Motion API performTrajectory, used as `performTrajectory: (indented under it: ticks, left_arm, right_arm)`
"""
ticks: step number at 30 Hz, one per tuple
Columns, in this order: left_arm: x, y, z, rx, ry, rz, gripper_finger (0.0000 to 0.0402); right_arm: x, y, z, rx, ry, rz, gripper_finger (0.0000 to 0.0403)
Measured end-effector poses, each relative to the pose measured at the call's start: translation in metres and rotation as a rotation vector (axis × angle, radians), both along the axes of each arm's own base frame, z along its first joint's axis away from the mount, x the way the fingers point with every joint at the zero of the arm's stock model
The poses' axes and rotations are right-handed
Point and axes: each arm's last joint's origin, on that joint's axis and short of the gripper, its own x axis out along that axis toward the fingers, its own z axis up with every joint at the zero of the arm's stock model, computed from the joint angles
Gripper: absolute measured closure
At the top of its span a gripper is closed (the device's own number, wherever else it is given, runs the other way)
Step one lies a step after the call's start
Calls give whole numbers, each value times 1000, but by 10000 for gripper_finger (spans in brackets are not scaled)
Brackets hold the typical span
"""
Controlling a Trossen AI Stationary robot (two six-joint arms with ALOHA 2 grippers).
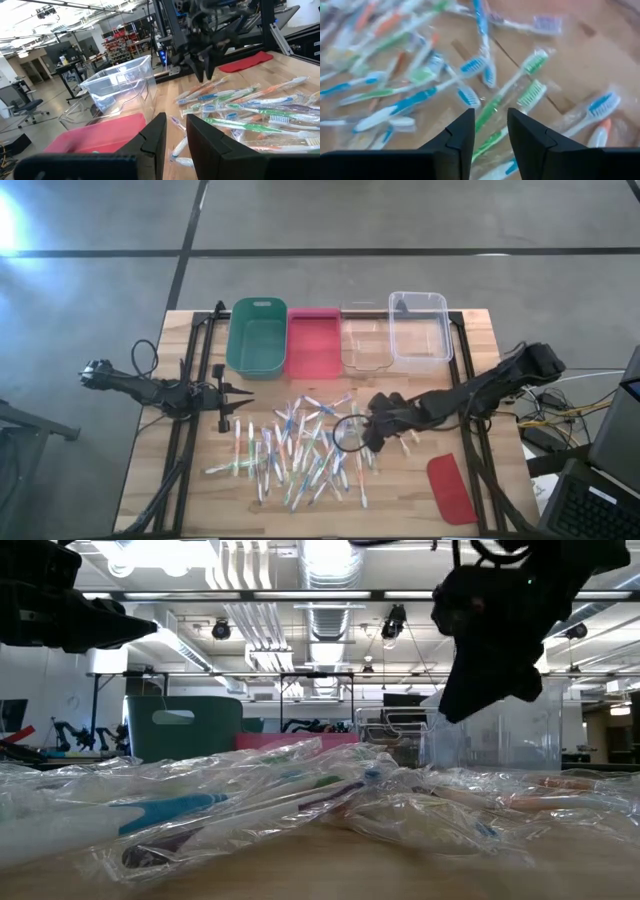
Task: Pick & Place Toothbrushes
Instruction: Put the green toothbrush into the white bin
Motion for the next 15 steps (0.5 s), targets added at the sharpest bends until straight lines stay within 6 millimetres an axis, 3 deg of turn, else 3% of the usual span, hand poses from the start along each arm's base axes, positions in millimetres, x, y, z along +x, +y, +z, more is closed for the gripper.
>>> performTrajectory:
  ticks: [6,15]
  left_arm:
    - [0,0,0,1,3,0,321]
    - [0,0,0,1,3,0,321]
  right_arm:
    - [6,2,-23,11,79,-58,309]
    - [17,7,-40,34,145,-60,309]
